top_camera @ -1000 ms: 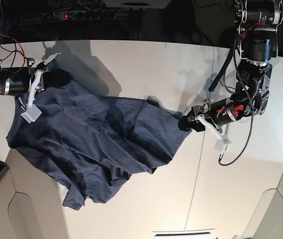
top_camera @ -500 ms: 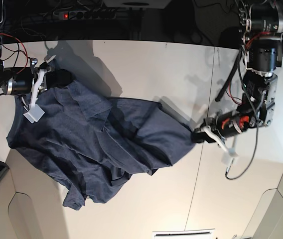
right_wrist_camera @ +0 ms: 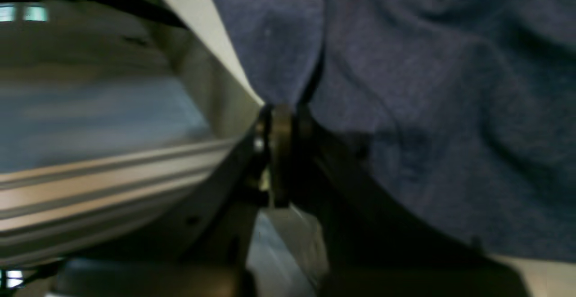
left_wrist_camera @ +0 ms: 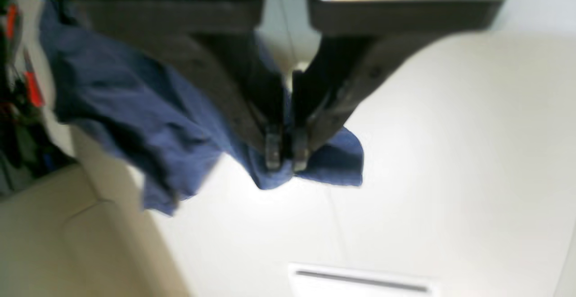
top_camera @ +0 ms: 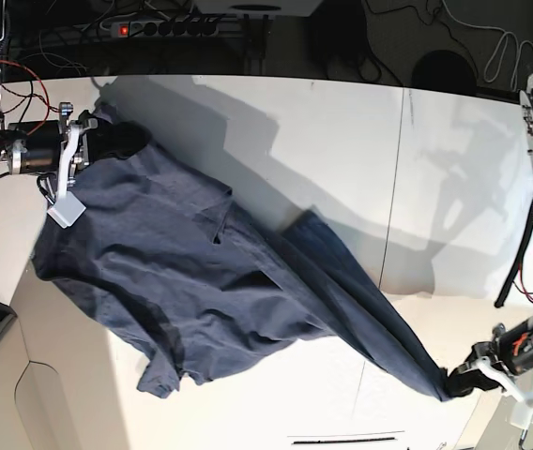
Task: Layout the t-shirt on the table in an organized manner, then fold the t-shirt properly
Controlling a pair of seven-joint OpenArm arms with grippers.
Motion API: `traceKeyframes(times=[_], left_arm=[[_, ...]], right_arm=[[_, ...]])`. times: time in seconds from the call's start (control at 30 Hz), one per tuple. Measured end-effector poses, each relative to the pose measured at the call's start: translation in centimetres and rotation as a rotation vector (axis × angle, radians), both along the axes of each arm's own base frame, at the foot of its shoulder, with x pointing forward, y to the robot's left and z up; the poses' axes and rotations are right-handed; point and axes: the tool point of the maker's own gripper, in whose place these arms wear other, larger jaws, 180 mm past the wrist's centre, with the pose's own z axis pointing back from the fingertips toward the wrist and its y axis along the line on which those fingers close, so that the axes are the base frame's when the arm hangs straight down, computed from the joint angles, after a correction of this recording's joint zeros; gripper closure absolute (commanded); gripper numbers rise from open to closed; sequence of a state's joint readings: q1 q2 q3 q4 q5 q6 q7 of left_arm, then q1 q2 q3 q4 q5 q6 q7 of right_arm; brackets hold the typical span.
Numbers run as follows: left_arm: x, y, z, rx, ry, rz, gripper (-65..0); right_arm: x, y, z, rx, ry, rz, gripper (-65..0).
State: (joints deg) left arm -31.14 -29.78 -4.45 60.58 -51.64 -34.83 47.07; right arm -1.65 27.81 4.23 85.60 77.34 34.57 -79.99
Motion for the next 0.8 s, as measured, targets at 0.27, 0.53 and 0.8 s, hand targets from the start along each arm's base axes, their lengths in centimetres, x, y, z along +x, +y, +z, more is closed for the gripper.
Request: traceKeyframes(times=[0.27, 0.53, 0.8], left_arm=[[-0.3, 0.9, 5.9, 0.098, -0.135, -0.092, -21.0], [-2.9, 3.2, -0.7, 0.261, 0.015, -0.064, -30.9], [-3.2, 2.6, -3.3, 0.315, 0.001, -0.048, -30.9]], right_arm=[[-0.5, -0.3, 1.1, 0.094, 0.0, -0.058, 0.0], [-2.6, -0.4, 0.0, 0.085, 0.056, -0.059, 0.0], [-2.5, -0.4, 0.0, 0.086, 0.055, -0.06, 0.0]])
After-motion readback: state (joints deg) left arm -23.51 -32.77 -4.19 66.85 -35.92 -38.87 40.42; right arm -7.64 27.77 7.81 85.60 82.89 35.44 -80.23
